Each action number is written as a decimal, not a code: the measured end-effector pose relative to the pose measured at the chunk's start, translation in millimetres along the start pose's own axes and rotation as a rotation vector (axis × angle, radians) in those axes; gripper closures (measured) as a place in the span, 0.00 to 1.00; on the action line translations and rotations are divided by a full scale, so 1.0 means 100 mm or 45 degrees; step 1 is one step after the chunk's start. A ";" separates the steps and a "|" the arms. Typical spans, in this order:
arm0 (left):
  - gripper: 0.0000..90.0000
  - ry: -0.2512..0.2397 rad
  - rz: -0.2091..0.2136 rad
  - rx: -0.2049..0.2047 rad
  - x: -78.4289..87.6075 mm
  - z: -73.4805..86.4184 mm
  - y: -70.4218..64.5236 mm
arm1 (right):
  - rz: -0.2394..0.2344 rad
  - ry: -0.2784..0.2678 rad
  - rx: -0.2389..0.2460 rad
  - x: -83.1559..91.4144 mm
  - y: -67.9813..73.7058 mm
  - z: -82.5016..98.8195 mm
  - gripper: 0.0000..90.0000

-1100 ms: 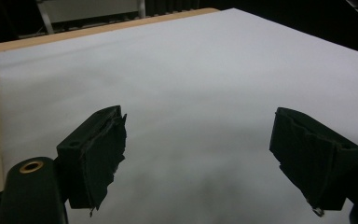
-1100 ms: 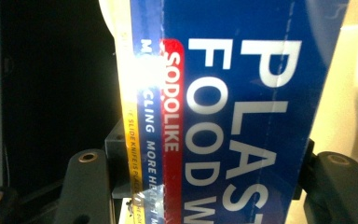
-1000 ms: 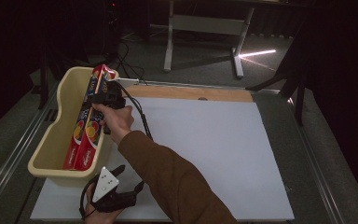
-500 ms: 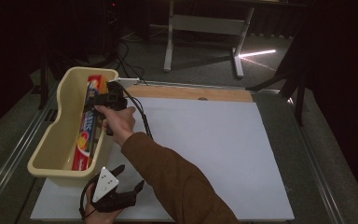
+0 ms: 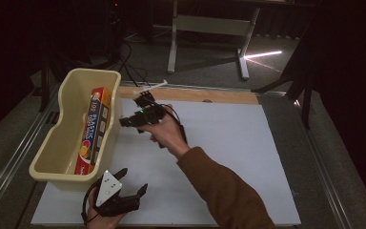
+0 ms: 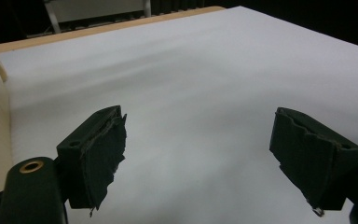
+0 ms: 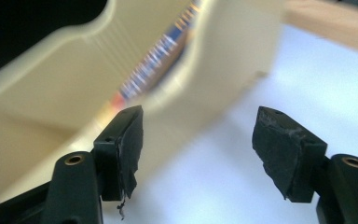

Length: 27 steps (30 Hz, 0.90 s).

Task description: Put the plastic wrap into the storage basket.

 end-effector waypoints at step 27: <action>0.20 0.009 -0.044 -0.017 -0.02 -0.01 0.04 | 0.319 -0.486 0.274 1.78 -1.05 2.33 0.29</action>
Point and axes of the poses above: each handheld gripper's, and its own axes: x roughly backward along the jaws, z roughly out of its underside, y roughly to its left, the point moved 10 cm from there along -x, roughly forward along the jaws
